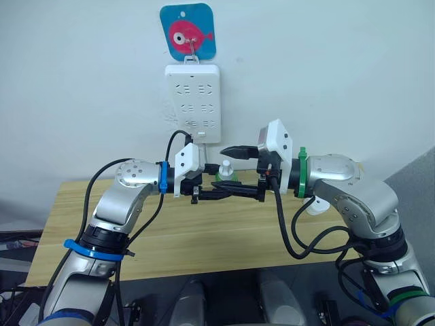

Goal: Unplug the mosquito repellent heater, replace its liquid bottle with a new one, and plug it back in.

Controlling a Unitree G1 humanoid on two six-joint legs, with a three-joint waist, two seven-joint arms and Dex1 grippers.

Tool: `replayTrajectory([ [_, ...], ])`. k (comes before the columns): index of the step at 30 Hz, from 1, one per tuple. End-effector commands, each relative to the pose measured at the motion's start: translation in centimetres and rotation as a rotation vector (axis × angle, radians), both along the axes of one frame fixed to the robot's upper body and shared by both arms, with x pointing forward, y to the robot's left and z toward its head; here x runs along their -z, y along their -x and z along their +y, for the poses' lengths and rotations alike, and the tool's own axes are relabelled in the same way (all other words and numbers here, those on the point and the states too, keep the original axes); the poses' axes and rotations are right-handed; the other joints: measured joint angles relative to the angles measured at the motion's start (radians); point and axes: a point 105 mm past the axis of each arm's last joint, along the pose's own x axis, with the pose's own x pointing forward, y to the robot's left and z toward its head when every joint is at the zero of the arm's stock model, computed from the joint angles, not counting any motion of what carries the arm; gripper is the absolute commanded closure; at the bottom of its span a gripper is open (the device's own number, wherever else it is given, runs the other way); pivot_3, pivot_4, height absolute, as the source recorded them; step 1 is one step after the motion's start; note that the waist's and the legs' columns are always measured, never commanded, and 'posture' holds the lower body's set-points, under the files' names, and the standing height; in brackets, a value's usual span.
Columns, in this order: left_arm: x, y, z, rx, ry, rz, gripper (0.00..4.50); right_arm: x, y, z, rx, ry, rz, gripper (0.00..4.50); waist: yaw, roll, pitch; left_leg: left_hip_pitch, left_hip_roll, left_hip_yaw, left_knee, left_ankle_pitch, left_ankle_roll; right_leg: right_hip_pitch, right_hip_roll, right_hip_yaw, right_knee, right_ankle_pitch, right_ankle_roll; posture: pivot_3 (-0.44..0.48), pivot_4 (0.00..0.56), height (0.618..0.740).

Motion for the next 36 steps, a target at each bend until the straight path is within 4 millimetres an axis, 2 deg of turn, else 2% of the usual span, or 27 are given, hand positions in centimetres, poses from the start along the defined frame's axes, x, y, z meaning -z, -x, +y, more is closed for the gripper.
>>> replayTrajectory([
  [1,-0.8,0.5,0.0,0.02,0.012,-0.039,2.2,-1.1,0.5,-0.2,-0.036,-0.017,-0.035,2.27,0.0,0.0,0.0,0.0,0.0,0.0,0.0,0.0,0.0,0.0,0.0,0.0,0.0,0.0,0.0,-0.088,0.18,0.74],
  [5,-0.6,0.6,0.0,0.023,-0.003,-0.038,2.2,-1.3,0.7,-0.3,-0.057,-0.02,-0.039,3.71,0.0,0.0,0.0,0.0,0.0,0.0,0.0,0.0,0.0,0.0,0.0,0.0,0.0,0.0,0.0,-0.088,0.179,0.74],
  [7,-0.5,0.6,0.0,0.026,-0.006,-0.036,2.2,-1.7,0.9,-0.3,-0.071,-0.034,-0.044,4.22,0.0,0.0,0.0,0.0,0.0,0.0,0.0,0.0,0.0,0.0,0.0,0.0,0.0,0.0,0.0,-0.089,0.18,0.74],
  [15,0.2,0.2,0.9,-0.014,-0.038,-0.021,2.2,-6.3,0.7,-1.8,-0.067,-0.122,-0.15,4.21,0.0,0.0,0.0,0.0,0.0,0.0,0.0,0.0,0.0,0.0,0.0,0.0,0.0,0.0,0.0,-0.091,0.18,0.74],
  [18,0.8,0.0,1.7,-0.05,-0.051,-0.013,2.2,-6.1,0.6,-2.8,-0.034,-0.109,-0.157,4.21,0.001,0.0,0.0,0.0,0.0,0.0,0.0,0.0,0.0,0.0,0.0,0.0,0.0,0.0,0.0,-0.091,0.183,0.74],
  [21,1.1,-0.3,2.5,-0.088,-0.053,-0.013,2.2,-3.7,0.2,-3.5,0.019,-0.063,-0.158,4.21,0.002,0.0,0.0,0.0,0.0,0.0,-0.001,0.0,0.0,0.0,0.0,0.0,0.0,0.0,0.0,-0.086,0.19,0.74],
  [25,1.6,0.1,3.8,-0.126,-0.071,0.001,2.2,2.2,-1.8,-4.2,0.204,-0.04,-0.179,4.21,0.001,0.0,-0.001,0.0,0.0,0.001,-0.001,0.0,0.0,0.0,0.0,0.0,0.0,0.0,0.0,-0.069,0.2,0.74],
  [30,2.3,1.3,4.9,-0.133,-0.109,0.02,2.2,8.0,-3.6,-4.6,0.355,-0.043,-0.17,4.21,0.0,0.0,0.0,0.001,0.0,0.002,-0.001,0.0,0.0,0.0,0.0,0.001,0.002,0.0,0.0,-0.035,0.227,0.74],
  [36,2.5,2.0,5.3,-0.138,-0.128,0.046,2.2,12.1,-6.8,-5.0,0.492,-0.031,-0.149,4.21,0.014,0.0,0.0,0.001,0.001,0.003,-0.001,0.0,0.0,0.0,0.001,0.001,0.001,0.0,0.0,-0.021,0.249,0.74],
])
